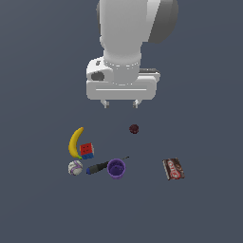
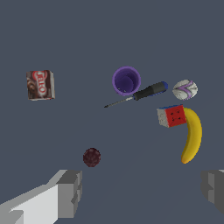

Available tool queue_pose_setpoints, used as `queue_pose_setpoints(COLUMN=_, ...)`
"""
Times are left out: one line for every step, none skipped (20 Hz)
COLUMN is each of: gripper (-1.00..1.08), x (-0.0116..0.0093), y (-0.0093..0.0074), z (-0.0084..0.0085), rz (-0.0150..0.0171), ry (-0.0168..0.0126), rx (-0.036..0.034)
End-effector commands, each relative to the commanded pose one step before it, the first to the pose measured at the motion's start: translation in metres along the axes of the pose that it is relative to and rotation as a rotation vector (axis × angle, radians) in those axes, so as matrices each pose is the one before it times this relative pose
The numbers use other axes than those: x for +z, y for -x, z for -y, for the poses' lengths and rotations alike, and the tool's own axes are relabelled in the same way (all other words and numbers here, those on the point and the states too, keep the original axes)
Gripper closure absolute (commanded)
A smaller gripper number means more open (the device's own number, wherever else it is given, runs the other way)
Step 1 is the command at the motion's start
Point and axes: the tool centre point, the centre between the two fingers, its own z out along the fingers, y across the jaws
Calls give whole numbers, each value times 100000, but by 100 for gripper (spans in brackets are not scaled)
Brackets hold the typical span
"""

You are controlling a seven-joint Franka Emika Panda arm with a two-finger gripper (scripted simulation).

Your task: Pick up a designated object from a clutter of objects.

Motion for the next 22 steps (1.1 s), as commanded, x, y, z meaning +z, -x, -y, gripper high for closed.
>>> queue_pose_setpoints(gripper=-92, x=0, y=0, z=-1, rz=0, ry=0, rx=0)
queue_pose_setpoints(gripper=-92, x=-50, y=-17, z=5, rz=-115, ry=-44, rx=63)
queue_pose_setpoints(gripper=-92, x=-138, y=-56, z=16, rz=-321, ry=-128, rx=182)
queue_pose_setpoints(gripper=-92, x=-230, y=-91, z=24, rz=-534, ry=-213, rx=306)
queue_pose_setpoints(gripper=-92, x=-318, y=-128, z=33, rz=-740, ry=-296, rx=429)
queue_pose_setpoints(gripper=-92, x=-392, y=-161, z=41, rz=-915, ry=-369, rx=544)
queue_pose_setpoints(gripper=-92, x=-336, y=-142, z=33, rz=-788, ry=-321, rx=488)
queue_pose_setpoints(gripper=-92, x=-237, y=-107, z=22, rz=-564, ry=-234, rx=372)
queue_pose_setpoints(gripper=-92, x=-140, y=-70, z=11, rz=-341, ry=-146, rx=250)
queue_pose_setpoints(gripper=-92, x=-48, y=-31, z=0, rz=-126, ry=-58, rx=119)
queue_pose_setpoints(gripper=-92, x=23, y=22, z=-16, rz=59, ry=23, rx=-29)
queue_pose_setpoints(gripper=-92, x=61, y=36, z=18, rz=169, ry=84, rx=-202)
queue_pose_setpoints(gripper=-92, x=-6, y=26, z=14, rz=26, ry=29, rx=-132)
queue_pose_setpoints(gripper=-92, x=3, y=-15, z=-3, rz=-14, ry=-15, rx=66)
queue_pose_setpoints(gripper=-92, x=30, y=-49, z=-38, rz=-17, ry=-50, rx=280)
queue_pose_setpoints(gripper=-92, x=65, y=-80, z=-66, rz=-2, ry=-74, rx=468)
queue_pose_setpoints(gripper=-92, x=100, y=-111, z=-92, rz=14, ry=-96, rx=648)
queue_pose_setpoints(gripper=-92, x=134, y=-142, z=-118, rz=27, ry=-119, rx=831)
queue_pose_setpoints(gripper=-92, x=166, y=-173, z=-145, rz=39, ry=-140, rx=1012)
queue_pose_setpoints(gripper=-92, x=196, y=-202, z=-168, rz=49, ry=-158, rx=1179)
queue_pose_setpoints(gripper=-92, x=222, y=-228, z=-189, rz=54, ry=-174, rx=1330)
queue_pose_setpoints(gripper=-92, x=250, y=-258, z=-213, rz=57, ry=-192, rx=1503)
